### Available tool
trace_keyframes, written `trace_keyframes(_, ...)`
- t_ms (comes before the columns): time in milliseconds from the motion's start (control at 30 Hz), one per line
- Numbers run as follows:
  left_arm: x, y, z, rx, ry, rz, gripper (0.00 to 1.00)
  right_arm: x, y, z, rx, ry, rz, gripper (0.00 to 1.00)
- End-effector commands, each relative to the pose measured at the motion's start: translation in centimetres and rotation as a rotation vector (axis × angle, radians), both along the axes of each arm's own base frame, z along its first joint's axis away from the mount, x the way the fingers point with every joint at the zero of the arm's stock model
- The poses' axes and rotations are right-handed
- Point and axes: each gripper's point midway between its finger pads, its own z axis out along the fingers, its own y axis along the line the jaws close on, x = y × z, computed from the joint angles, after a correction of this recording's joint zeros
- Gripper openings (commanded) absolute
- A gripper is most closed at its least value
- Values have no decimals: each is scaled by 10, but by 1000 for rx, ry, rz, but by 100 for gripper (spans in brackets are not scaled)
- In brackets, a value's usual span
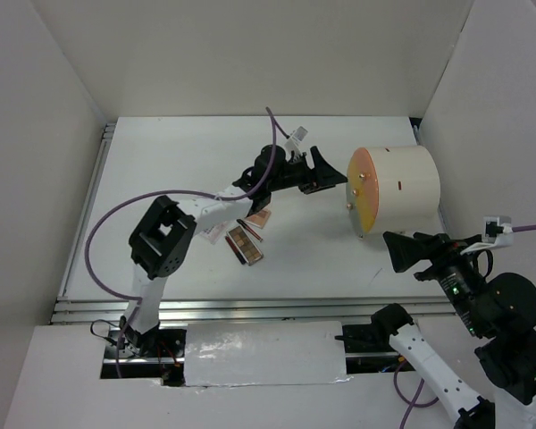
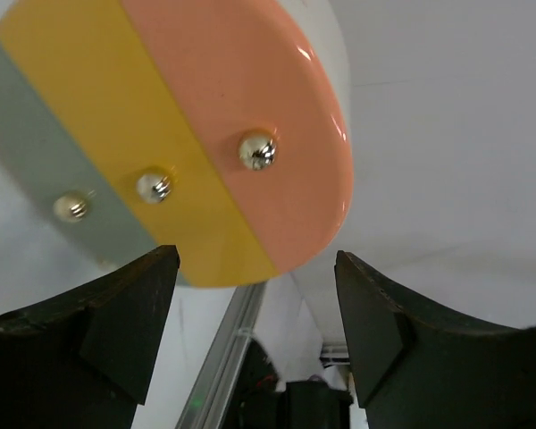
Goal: Organize the makeup
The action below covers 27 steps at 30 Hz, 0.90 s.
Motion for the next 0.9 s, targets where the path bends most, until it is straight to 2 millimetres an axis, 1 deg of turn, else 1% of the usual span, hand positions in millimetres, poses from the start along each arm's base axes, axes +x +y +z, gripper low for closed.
trace_keyframes(0, -12, -33, 59, -201, -106, -98, 83, -9, -3, 7, 12, -46, 5, 100)
trace_keyframes(33, -9, -39, 49, -201, -89, -100, 83, -11, -4, 6, 9, -44, 8, 100)
trace_keyframes(100, -8, -48, 49, -209, -90, -99, 83, -14, -3, 3, 7, -43, 19, 100)
trace_keyframes(233, -1, -54, 33, -163, -64, -62, 83, -17, 1, 0, 1, -41, 49, 100)
trace_keyframes(367, 8, -57, 22, -154, -49, -39, 81, -19, 7, 2, 1, -56, 85, 100)
trace_keyframes(400, 8, -59, 21, -152, -51, -40, 81, -19, 8, 3, 3, -59, 91, 100)
trace_keyframes(433, 11, -61, 25, -157, -58, -36, 80, -19, 9, 2, 2, -57, 97, 100)
trace_keyframes(500, 17, -64, 17, -130, -46, -19, 79, -20, 11, 2, 1, -56, 109, 100)
trace_keyframes(533, 20, -66, 20, -129, -53, -12, 79, -20, 12, 1, 0, -55, 111, 100)
trace_keyframes(567, 23, -66, 13, -112, -44, -5, 79, -20, 12, 0, 1, -56, 112, 100)
trace_keyframes(600, 25, -67, 18, -115, -51, -1, 78, -21, 11, 1, 2, -59, 112, 100)
trace_keyframes(667, 28, -69, 9, -93, -35, 8, 76, -22, 10, 1, 3, -65, 109, 100)
trace_keyframes(767, 33, -68, 9, -76, -50, 36, 74, -25, 8, 2, 2, -73, 105, 100)
trace_keyframes(867, 37, -67, 12, -72, -66, 54, 70, -26, 7, 1, -1, -74, 105, 100)
